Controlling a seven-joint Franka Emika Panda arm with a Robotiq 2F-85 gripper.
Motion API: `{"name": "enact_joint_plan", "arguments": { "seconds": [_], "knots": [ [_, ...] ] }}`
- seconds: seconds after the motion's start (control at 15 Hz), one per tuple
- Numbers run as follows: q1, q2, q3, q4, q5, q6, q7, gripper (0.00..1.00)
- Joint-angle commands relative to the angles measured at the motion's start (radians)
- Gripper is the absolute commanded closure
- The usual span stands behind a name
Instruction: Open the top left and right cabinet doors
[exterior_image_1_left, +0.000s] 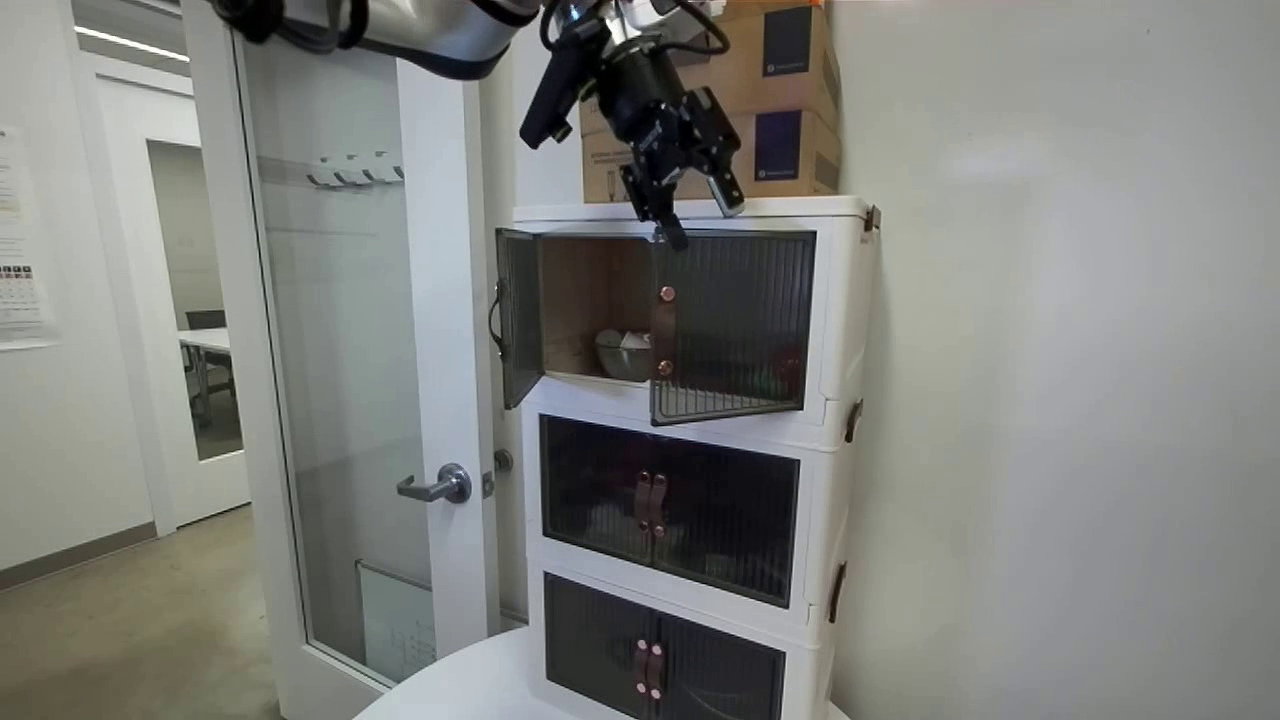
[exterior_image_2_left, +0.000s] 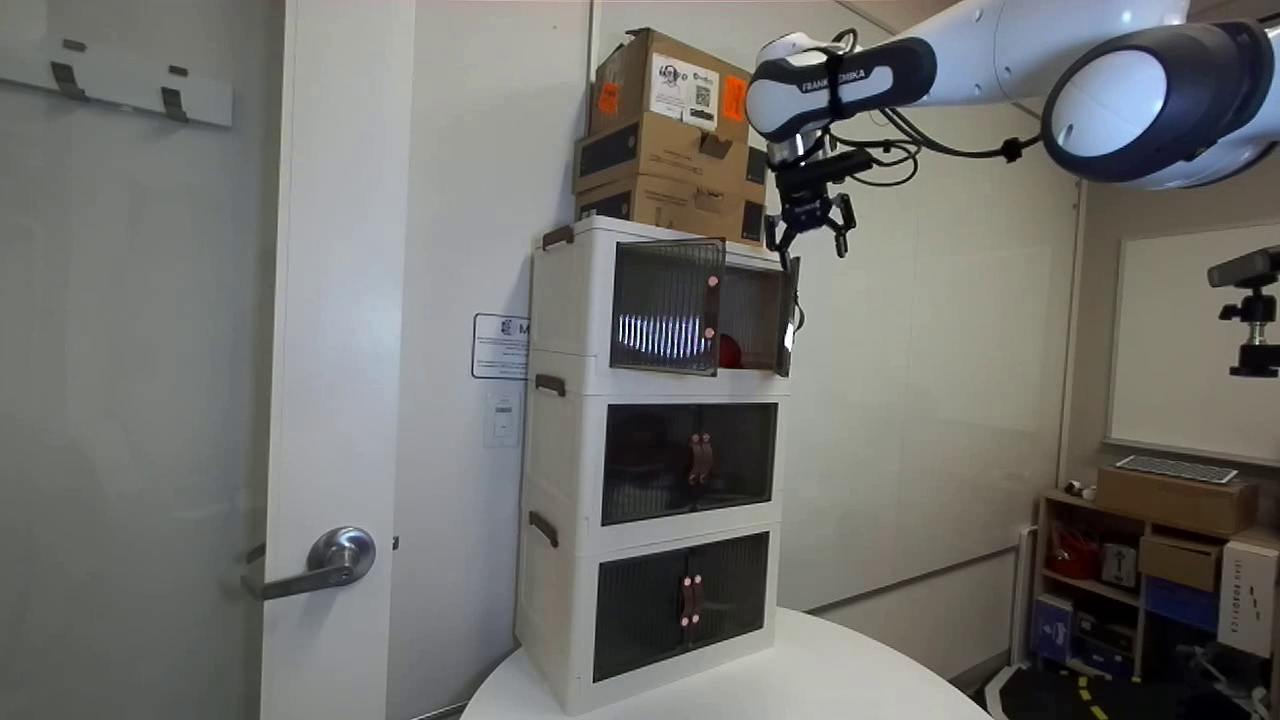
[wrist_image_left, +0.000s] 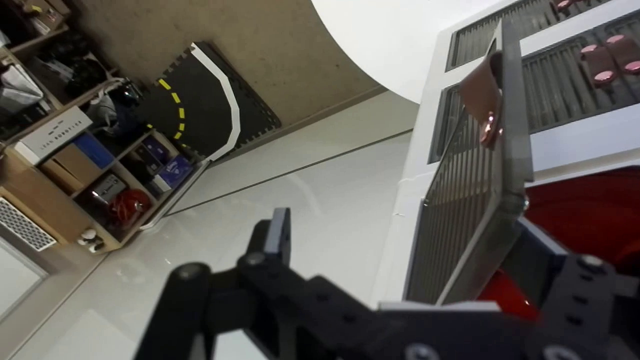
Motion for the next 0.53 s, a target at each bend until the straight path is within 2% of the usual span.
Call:
{"name": "enact_joint_plan", "arguments": {
  "seconds": [0.0,0.27,0.47],
  "knots": [
    [-0.006,0.038,-0.035,0.059,-0.024,-0.049,0.04,0.0],
    [-0.024,0.042,-0.074,0.058,-0.041,-0.069,0.044,0.0],
    [-0.032,0.058,-0.132,0.06,-0.099,-0.067,0.053,0.0]
  ]
}}
